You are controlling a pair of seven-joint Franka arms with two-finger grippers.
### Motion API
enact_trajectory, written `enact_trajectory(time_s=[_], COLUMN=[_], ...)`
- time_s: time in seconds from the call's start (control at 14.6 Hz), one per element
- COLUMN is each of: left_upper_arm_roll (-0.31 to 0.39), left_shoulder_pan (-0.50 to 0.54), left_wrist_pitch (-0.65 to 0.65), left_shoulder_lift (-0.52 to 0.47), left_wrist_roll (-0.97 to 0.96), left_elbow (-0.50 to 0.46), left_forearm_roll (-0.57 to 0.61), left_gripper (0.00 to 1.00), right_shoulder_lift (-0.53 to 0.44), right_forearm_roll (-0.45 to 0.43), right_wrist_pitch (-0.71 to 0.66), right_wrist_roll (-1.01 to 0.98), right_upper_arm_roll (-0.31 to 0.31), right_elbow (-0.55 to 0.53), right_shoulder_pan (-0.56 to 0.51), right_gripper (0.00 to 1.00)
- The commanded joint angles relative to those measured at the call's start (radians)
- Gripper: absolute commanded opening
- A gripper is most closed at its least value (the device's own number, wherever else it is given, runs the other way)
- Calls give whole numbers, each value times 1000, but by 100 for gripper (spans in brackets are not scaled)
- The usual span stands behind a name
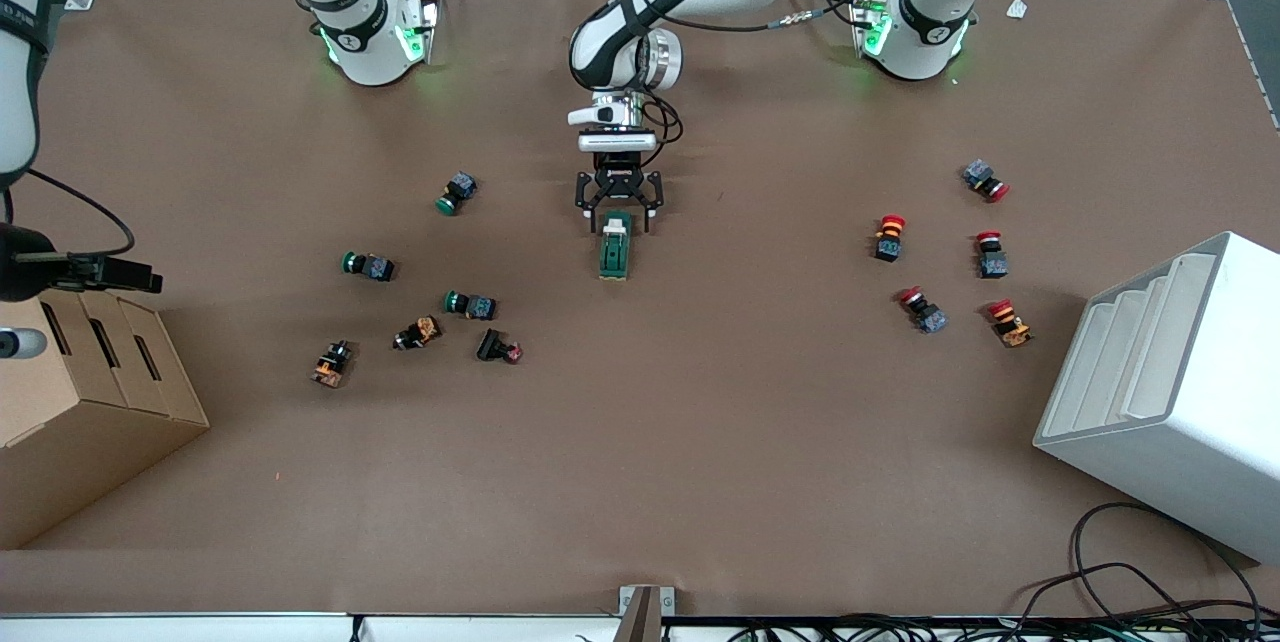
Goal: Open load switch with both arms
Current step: 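Lift the left gripper off the switch and draw it back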
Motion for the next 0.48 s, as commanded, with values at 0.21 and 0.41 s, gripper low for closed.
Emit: enact_trajectory(time_s=[0.21, 0.41], left_upper_arm_roll=[-31, -30], left_shoulder_pan=[12, 18], left_wrist_pitch=[5, 3], left_shoulder_lift=[-119, -192], left_wrist_roll=[286, 462], left_elbow=[86, 154], left_forearm_roll=[-330, -521], left_gripper=[99, 99], right_shoulder_lift=[-9, -66], right_forearm_roll=[-28, -40], right_wrist_pitch=[-74, -127], right_wrist_roll=[31, 37], right_upper_arm_roll=[21, 24], right_elbow=[44, 35], right_shoulder_pan=[-6, 11], right_gripper=[100, 100])
